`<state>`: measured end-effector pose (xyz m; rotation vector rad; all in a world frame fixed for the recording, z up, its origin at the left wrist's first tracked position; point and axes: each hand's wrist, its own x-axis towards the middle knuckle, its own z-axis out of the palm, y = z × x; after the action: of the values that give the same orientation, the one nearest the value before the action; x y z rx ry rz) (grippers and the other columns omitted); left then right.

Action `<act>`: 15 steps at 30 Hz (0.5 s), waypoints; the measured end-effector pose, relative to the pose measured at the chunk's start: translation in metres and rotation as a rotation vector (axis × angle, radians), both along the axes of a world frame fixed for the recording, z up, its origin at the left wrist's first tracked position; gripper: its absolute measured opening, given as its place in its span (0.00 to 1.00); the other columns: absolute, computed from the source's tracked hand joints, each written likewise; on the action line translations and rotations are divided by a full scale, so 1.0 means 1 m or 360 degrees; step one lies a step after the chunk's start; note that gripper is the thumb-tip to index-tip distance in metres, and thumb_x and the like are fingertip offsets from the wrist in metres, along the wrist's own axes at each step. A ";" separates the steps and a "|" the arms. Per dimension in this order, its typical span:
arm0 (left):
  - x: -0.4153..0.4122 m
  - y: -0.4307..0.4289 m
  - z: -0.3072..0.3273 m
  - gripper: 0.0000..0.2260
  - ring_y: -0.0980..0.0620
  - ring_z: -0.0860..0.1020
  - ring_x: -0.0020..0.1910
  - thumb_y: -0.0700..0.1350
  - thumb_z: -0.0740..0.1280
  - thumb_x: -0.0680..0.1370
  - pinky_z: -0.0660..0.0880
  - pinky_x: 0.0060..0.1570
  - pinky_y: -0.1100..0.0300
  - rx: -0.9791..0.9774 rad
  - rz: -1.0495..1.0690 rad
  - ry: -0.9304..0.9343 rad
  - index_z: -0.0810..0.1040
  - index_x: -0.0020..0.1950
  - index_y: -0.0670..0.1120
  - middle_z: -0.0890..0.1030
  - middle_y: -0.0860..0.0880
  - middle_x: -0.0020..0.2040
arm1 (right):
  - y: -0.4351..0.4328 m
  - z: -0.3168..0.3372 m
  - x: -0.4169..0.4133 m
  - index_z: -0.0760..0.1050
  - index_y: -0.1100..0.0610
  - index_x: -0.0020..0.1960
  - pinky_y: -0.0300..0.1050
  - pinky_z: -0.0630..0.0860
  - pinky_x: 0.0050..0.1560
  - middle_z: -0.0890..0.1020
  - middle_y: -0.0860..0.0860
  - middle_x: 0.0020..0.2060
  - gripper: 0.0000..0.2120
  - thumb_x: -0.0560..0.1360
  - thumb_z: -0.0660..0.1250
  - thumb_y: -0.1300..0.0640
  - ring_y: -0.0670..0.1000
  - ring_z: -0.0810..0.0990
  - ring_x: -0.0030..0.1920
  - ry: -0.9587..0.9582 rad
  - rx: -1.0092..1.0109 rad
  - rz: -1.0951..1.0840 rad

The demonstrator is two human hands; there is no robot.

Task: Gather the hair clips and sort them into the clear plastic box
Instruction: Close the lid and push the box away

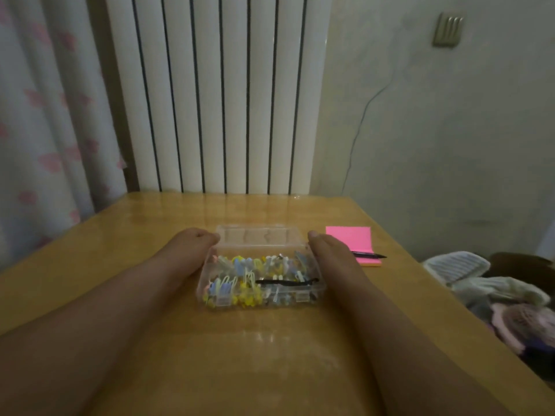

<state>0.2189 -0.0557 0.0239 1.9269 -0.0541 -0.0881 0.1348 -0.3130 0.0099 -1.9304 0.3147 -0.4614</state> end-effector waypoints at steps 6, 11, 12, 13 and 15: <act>0.021 0.001 -0.002 0.08 0.45 0.81 0.42 0.42 0.68 0.85 0.75 0.40 0.57 -0.0007 0.0059 0.0087 0.85 0.57 0.39 0.87 0.38 0.50 | -0.003 -0.005 0.006 0.76 0.55 0.73 0.43 0.67 0.59 0.80 0.51 0.66 0.18 0.86 0.61 0.50 0.48 0.74 0.60 0.0062 -0.0059 -0.0005; 0.026 0.010 -0.004 0.16 0.41 0.79 0.47 0.38 0.73 0.80 0.79 0.50 0.48 -0.0214 -0.0116 0.0132 0.83 0.66 0.51 0.87 0.41 0.55 | -0.003 -0.010 0.009 0.79 0.56 0.66 0.36 0.73 0.52 0.82 0.50 0.57 0.14 0.86 0.60 0.53 0.52 0.78 0.56 0.0068 0.0030 -0.0050; 0.025 0.011 -0.005 0.16 0.41 0.78 0.49 0.38 0.71 0.81 0.78 0.53 0.46 -0.0268 -0.0131 0.0126 0.83 0.66 0.52 0.86 0.42 0.57 | -0.002 -0.009 0.009 0.80 0.56 0.62 0.32 0.73 0.50 0.81 0.49 0.54 0.13 0.86 0.58 0.54 0.51 0.78 0.53 0.0052 0.0076 -0.0063; 0.024 0.011 -0.006 0.16 0.41 0.77 0.51 0.37 0.69 0.81 0.78 0.57 0.43 -0.0323 -0.0131 0.0115 0.83 0.67 0.51 0.86 0.43 0.59 | -0.002 -0.009 0.009 0.80 0.58 0.60 0.33 0.75 0.53 0.82 0.49 0.52 0.14 0.87 0.57 0.54 0.50 0.78 0.53 0.0037 0.0091 -0.0083; 0.017 0.012 -0.004 0.15 0.41 0.78 0.52 0.40 0.63 0.83 0.77 0.61 0.42 -0.0461 -0.0101 0.0122 0.83 0.66 0.49 0.84 0.43 0.63 | -0.001 -0.006 0.011 0.81 0.57 0.55 0.51 0.79 0.60 0.85 0.52 0.52 0.16 0.86 0.57 0.51 0.54 0.82 0.52 0.0040 0.0342 -0.0101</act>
<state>0.2362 -0.0435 0.0199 1.6311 -0.0730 -0.1866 0.1463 -0.3142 0.0034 -1.7216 0.4254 -0.4269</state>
